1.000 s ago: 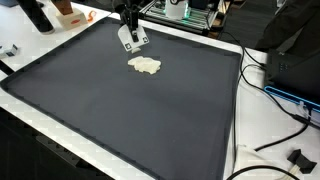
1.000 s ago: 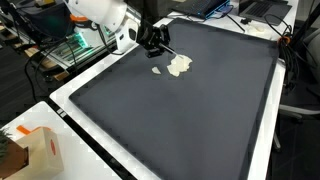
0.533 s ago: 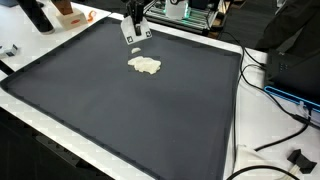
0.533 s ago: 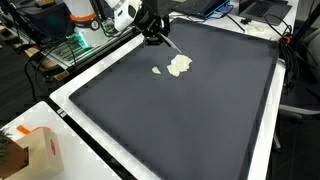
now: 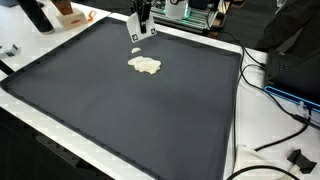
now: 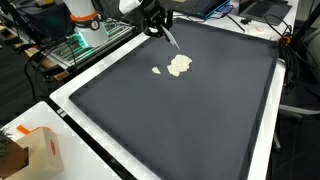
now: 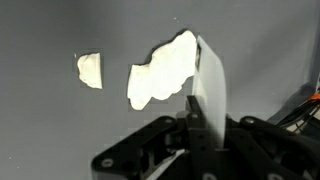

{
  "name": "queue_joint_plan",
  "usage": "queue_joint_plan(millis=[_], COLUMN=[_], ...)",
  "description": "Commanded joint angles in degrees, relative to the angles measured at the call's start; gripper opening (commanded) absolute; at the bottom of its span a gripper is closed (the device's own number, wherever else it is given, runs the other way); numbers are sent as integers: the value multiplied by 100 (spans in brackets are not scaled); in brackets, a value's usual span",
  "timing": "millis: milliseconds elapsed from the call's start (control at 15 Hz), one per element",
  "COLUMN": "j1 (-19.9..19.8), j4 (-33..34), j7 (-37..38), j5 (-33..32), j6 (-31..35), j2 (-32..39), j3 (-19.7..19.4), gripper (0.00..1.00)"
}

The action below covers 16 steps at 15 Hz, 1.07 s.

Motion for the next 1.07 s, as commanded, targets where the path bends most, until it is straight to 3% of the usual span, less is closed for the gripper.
queue_joint_plan(millis=[0, 533, 600, 733, 1000], j1=[-11, -431, -144, -251, -285], j4=[-249, -272, -121, -127, -136], j7=[1424, 4600, 3995, 4388, 4419], j5=[-1289, -4735, -4093, -4527, -4569], j6=[175, -127, 48, 5, -6], j2=[-240, -463, -211, -262, -288], j3=[52, 157, -44, 3, 26], gripper=[1, 1, 4, 4, 4])
